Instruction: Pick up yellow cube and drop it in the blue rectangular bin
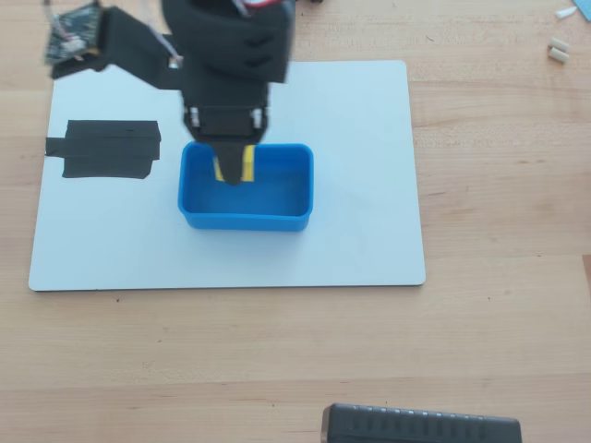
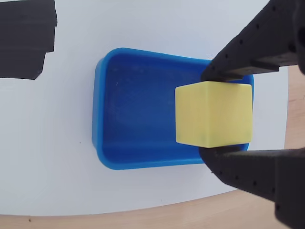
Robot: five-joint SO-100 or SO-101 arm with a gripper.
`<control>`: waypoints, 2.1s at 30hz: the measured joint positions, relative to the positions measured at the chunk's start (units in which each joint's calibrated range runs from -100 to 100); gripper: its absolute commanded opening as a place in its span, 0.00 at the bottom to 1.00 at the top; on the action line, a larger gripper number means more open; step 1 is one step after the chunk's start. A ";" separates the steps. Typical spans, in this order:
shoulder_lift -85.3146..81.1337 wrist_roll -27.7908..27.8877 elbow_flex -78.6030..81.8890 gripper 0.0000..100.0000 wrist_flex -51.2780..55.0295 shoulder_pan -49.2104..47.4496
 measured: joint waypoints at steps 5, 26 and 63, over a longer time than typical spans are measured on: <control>-3.28 -0.29 10.82 0.13 -6.71 -1.35; -22.55 -0.49 27.86 0.13 -9.01 -4.69; -97.91 -0.59 98.30 0.00 -22.44 -8.10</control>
